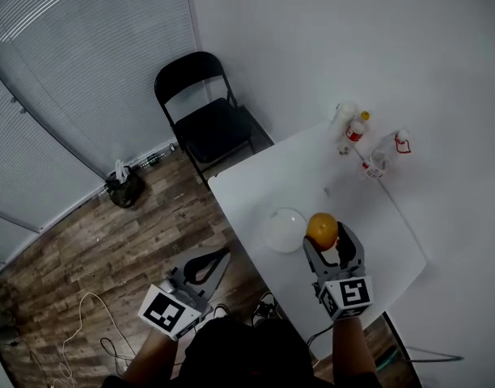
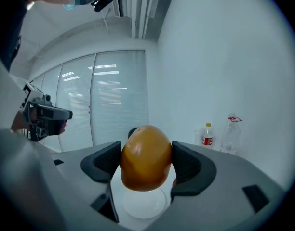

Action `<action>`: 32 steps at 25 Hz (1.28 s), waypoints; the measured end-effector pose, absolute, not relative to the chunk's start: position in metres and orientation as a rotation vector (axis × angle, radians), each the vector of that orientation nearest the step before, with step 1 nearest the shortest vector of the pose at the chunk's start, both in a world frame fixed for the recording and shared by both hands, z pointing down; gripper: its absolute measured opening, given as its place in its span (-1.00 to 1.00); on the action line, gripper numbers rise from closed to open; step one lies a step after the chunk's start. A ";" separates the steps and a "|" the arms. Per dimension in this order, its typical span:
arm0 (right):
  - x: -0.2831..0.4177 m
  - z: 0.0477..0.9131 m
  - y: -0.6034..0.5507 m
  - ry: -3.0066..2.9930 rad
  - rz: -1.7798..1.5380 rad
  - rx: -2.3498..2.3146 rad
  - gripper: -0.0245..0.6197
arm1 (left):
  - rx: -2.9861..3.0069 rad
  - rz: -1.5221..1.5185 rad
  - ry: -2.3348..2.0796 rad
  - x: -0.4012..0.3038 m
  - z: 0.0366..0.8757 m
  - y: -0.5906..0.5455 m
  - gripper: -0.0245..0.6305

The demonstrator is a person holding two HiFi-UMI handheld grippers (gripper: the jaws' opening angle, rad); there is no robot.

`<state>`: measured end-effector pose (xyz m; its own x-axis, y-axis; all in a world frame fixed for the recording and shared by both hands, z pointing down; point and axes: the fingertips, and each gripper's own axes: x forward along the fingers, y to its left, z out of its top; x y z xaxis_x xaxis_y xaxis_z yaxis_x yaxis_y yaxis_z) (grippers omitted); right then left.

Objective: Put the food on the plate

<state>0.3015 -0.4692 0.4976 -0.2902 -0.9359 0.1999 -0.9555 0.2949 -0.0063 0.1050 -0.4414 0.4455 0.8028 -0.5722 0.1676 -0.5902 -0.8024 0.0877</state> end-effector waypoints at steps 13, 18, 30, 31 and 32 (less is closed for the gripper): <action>0.264 0.682 -0.536 -2.126 0.412 1.399 0.12 | 2.794 0.284 -0.902 0.097 0.481 -0.450 -0.85; 0.253 0.724 -0.537 -2.044 0.434 1.300 0.12 | 2.777 0.308 -0.920 0.083 0.492 -0.451 -0.85; 0.251 0.750 -0.546 -1.955 0.439 1.347 0.12 | 2.726 0.308 -0.924 0.059 0.496 -0.435 -0.85; 0.250 0.750 -0.545 -1.959 0.460 1.353 0.12 | 2.727 0.309 -0.918 0.058 0.495 -0.433 -0.85; 0.249 0.750 -0.544 -1.967 0.477 1.357 0.12 | 2.729 0.309 -0.912 0.056 0.494 -0.432 -0.85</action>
